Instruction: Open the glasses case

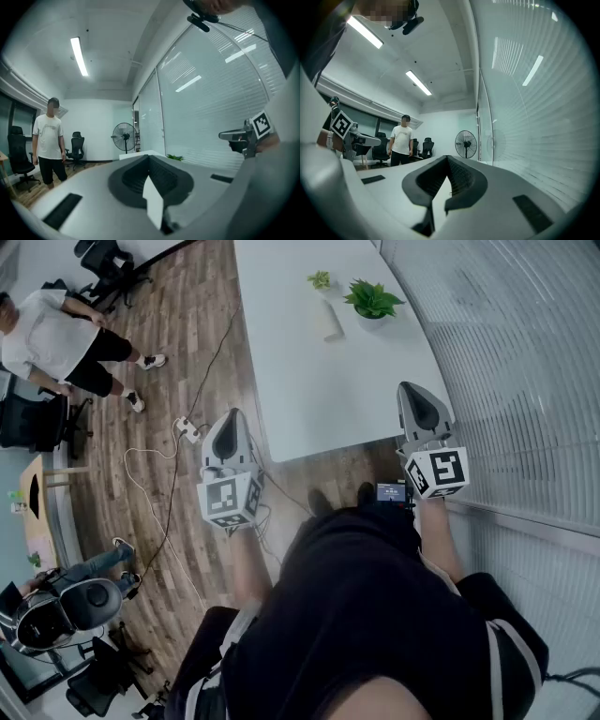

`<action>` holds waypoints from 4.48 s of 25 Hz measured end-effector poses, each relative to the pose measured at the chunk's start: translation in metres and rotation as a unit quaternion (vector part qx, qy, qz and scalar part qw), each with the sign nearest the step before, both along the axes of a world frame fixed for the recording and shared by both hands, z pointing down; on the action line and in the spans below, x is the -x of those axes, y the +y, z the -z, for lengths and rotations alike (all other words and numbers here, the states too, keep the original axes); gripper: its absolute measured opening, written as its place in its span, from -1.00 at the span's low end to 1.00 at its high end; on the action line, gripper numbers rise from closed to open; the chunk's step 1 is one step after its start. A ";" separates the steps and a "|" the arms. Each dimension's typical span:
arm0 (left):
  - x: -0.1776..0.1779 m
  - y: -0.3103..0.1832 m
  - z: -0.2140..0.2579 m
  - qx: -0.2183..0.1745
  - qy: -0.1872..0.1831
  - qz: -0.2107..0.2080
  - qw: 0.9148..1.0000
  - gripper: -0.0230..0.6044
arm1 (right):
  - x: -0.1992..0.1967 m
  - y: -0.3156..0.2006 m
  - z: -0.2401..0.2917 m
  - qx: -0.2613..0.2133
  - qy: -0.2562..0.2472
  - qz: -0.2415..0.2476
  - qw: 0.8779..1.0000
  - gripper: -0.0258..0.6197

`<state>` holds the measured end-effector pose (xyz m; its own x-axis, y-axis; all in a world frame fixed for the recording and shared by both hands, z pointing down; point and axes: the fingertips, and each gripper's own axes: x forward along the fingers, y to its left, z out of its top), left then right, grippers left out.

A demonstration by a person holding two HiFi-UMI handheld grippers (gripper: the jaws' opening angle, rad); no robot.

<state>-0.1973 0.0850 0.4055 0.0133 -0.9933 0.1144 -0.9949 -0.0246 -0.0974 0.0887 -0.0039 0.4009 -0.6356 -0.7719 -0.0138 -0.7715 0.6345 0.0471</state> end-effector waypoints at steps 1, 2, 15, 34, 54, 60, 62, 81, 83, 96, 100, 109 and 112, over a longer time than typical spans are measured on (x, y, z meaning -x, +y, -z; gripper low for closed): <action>0.000 0.000 0.001 0.000 0.000 -0.001 1.000 -0.93 | 0.000 0.000 0.000 0.001 -0.001 0.000 1.000 -0.87; 0.001 0.000 0.001 0.001 0.000 -0.001 1.000 -0.93 | 0.001 0.001 0.001 0.001 -0.001 0.001 1.000 -0.88; -0.009 -0.005 -0.002 0.009 0.000 -0.006 1.000 -0.93 | -0.002 0.002 0.004 0.003 -0.022 0.022 1.000 -0.87; -0.064 -0.019 0.012 0.031 -0.015 -0.001 0.999 -0.93 | -0.068 -0.013 -0.017 0.040 -0.043 0.022 0.998 -0.87; 0.042 -0.146 -0.015 0.008 0.027 -0.051 0.998 -0.93 | 0.060 -0.114 -0.014 0.039 0.013 0.005 0.999 -0.87; 0.054 -0.167 -0.030 0.018 0.040 -0.056 0.997 -0.93 | 0.090 -0.131 -0.026 0.048 0.029 0.025 0.998 -0.87; 0.057 -0.172 -0.029 0.019 0.041 -0.050 0.998 -0.93 | 0.092 -0.143 -0.022 0.042 0.025 0.029 0.998 -0.87; 0.045 -0.187 -0.021 0.041 0.023 -0.010 0.999 -0.93 | 0.113 -0.199 -0.072 0.021 0.102 0.093 0.990 -0.60; 0.045 -0.186 -0.021 0.052 0.021 -0.011 0.998 -0.93 | 0.121 -0.207 -0.094 -0.004 0.189 0.107 0.976 -0.60; 0.046 -0.167 -0.055 0.133 -0.031 -0.030 0.990 -0.93 | 0.184 -0.239 -0.276 -0.066 0.474 0.263 0.838 -0.60; 0.053 -0.165 -0.061 0.141 -0.029 -0.023 0.989 -0.93 | 0.185 -0.241 -0.293 -0.054 0.482 0.265 0.833 -0.61; 0.050 -0.171 -0.069 0.147 -0.021 -0.026 0.989 -0.93 | 0.188 -0.252 -0.294 -0.063 0.485 0.251 0.835 -0.69; 0.049 -0.174 -0.069 0.145 -0.021 -0.027 0.989 -0.93 | 0.187 -0.253 -0.293 -0.060 0.479 0.248 0.840 -0.69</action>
